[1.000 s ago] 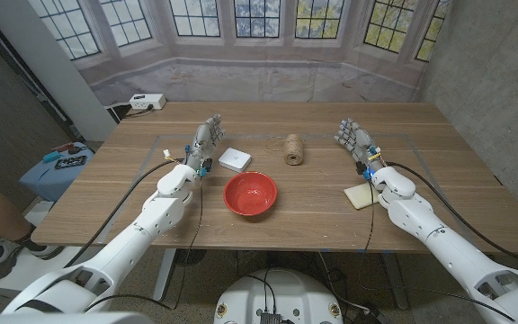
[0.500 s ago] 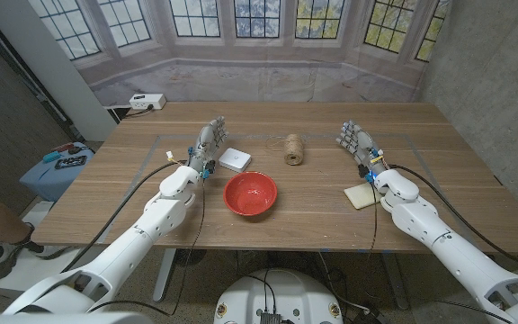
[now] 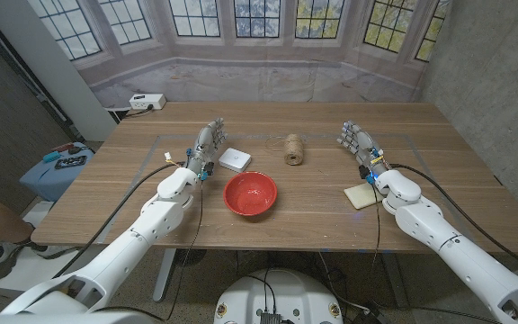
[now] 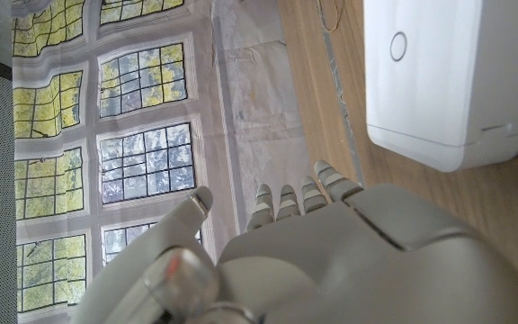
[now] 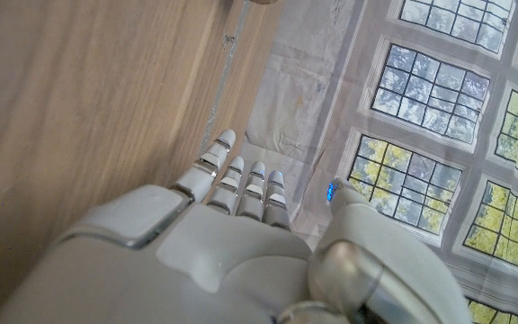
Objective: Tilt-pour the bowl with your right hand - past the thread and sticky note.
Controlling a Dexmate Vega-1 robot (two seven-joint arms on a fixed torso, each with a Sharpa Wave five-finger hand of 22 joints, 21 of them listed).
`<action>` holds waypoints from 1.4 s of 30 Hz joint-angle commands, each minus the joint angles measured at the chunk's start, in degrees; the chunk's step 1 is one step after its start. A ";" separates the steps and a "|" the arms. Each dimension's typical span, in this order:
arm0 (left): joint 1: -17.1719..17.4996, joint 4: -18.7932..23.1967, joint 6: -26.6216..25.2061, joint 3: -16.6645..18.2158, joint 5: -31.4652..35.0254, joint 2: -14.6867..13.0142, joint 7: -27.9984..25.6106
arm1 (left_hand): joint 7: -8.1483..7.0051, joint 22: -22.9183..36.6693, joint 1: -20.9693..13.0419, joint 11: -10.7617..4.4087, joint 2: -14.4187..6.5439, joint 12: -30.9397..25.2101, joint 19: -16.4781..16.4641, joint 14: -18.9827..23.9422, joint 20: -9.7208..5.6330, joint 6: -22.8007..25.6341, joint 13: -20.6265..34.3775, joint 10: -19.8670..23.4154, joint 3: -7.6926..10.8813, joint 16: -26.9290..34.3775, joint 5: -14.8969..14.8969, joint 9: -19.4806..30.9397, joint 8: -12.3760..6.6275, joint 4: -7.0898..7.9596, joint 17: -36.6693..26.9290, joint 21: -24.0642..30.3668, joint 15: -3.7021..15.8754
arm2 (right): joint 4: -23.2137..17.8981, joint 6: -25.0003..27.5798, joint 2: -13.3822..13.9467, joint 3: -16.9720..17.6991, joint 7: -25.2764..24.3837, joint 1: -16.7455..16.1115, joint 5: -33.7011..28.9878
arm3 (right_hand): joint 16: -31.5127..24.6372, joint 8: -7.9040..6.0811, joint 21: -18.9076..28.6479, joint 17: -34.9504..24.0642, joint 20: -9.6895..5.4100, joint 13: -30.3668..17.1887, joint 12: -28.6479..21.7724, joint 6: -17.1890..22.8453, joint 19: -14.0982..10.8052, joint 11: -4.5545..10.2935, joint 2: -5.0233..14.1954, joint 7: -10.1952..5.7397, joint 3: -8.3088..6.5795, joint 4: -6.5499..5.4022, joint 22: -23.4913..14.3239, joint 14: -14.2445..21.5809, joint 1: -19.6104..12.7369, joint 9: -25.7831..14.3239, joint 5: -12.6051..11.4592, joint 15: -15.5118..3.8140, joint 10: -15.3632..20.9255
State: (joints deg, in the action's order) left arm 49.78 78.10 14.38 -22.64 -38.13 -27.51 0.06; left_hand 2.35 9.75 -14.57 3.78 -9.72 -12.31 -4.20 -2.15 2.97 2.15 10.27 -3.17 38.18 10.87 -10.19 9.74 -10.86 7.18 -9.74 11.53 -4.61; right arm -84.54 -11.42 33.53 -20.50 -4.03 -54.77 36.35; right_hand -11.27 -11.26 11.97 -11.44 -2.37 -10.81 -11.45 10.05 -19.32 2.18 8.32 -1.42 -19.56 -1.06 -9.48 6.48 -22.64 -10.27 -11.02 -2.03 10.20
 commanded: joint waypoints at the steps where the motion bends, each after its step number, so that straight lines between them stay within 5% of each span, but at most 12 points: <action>1: -0.18 0.14 0.02 0.04 0.22 -0.75 0.88 | -0.02 0.25 -0.49 0.33 -0.12 -0.08 -0.42 0.20 -0.24 0.50 0.24 0.48 0.15 -0.29 -0.16 0.28 0.06 -0.40 -0.09 0.12 -0.50 | -6.35 2.41 2.19 0.30 -4.35 -2.92 -2.28 | -0.35 -0.36 0.00 0.01 -2.68 -0.18 -0.12 0.95 -0.66 -0.28 -0.35 0.05 -0.26 1.08 -0.15 1.01 -1.25 -0.26 0.28 -1.98 0.69; 18: 0.78 0.56 0.63 0.56 0.34 -2.00 1.37 | 0.01 0.25 -0.73 0.48 -0.22 0.03 -0.34 0.18 -0.10 0.65 0.25 0.65 0.47 -0.44 -0.11 0.29 0.16 -0.89 -0.04 0.01 -0.63 | -16.07 9.69 5.56 0.22 -9.37 -5.39 -4.87 | -1.29 -0.78 0.35 0.18 -2.56 -0.35 -0.79 3.29 -3.43 -1.25 -1.38 1.01 -0.23 4.23 -0.25 3.64 -3.12 -0.36 0.86 -1.73 3.47; 34: 0.39 0.06 0.75 0.43 0.31 -2.33 2.56 | -0.15 0.25 -0.98 0.45 -0.30 0.13 -0.35 0.14 -0.04 0.63 0.27 0.76 0.73 -0.54 -0.07 0.29 0.27 -1.34 0.00 -0.04 -0.67 | -24.91 19.36 8.90 0.37 -13.25 -6.41 -5.65 | -2.64 -1.42 0.77 -0.25 -2.08 -0.56 -1.37 6.64 -6.40 -2.19 -2.25 1.77 0.93 5.46 -0.35 7.16 -2.64 -0.46 0.95 -1.44 6.46; 42: 0.45 0.33 0.87 0.45 0.29 -2.86 3.36 | -0.12 0.26 -1.08 0.39 -0.30 0.20 -0.35 0.13 -0.05 0.69 0.27 0.75 0.86 -0.57 -0.03 0.30 0.29 -1.55 0.00 -0.06 -0.72 | -29.96 23.75 10.18 1.01 -16.20 -8.07 -5.57 | -3.21 -1.58 1.06 -0.16 -0.98 -0.71 -1.79 8.53 -8.71 -4.23 -2.57 2.75 0.94 7.37 -0.40 9.55 -4.09 -0.52 0.89 -0.37 8.80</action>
State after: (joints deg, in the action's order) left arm 50.30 78.21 15.17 -22.14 -37.74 -29.71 2.47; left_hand 2.04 9.74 -14.86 4.10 -10.01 -12.31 -4.20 -1.94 2.97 2.45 10.26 -2.86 38.96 10.38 -10.19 9.73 -10.57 6.08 -9.60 11.53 -4.82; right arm -108.56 6.47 42.04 -20.19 -16.74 -61.20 30.91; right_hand -13.99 -12.32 12.81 -11.45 -2.71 -11.35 -12.74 17.72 -26.97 -1.50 5.68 1.10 -18.59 5.72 -9.76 15.01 -26.01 -10.54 -10.35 -2.36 17.99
